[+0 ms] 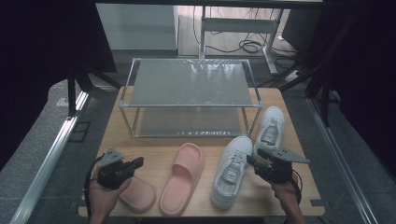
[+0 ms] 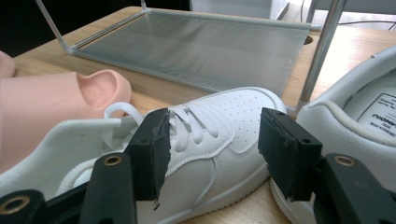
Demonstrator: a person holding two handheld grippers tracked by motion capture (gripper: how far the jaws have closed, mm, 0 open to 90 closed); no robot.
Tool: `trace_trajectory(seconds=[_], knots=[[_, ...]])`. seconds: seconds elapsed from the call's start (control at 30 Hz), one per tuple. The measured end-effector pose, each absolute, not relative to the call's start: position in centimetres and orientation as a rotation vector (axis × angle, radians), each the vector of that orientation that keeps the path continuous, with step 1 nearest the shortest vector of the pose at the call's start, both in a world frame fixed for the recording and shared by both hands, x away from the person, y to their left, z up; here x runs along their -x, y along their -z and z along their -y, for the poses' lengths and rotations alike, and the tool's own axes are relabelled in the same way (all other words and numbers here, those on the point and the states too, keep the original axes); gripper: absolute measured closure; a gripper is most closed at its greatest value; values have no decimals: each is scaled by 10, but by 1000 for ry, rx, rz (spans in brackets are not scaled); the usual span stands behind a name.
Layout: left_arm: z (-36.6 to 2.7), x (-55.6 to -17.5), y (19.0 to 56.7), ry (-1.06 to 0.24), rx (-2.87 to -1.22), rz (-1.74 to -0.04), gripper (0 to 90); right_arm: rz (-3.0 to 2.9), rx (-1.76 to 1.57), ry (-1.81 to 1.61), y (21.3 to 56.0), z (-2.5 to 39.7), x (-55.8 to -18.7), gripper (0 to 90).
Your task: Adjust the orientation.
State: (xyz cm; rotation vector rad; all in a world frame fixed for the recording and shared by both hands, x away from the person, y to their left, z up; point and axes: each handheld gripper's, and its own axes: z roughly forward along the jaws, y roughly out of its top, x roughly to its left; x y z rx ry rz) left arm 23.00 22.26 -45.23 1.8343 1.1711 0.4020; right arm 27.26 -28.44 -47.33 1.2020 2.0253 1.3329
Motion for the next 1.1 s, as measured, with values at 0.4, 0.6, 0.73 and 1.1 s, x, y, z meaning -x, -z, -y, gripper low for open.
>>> trace_trajectory(seconds=[0.4, 0.6, 0.73, 1.1], knots=[[-274, -220, 452, -457, -1788, -1283, 889, -1996, -1245, -1315, 476, 293, -274, 440], [-289, -216, 466, -465, -1775, -1346, 900, -2001, -1246, -1303, 477, 291, -275, 437], [-295, -213, 468, -473, -1763, -1363, 900, -1996, -1252, -1302, 477, 291, -275, 437], [-320, -200, 487, -500, -1729, -1476, 900, -1998, -1263, -1289, 479, 291, -276, 437]])
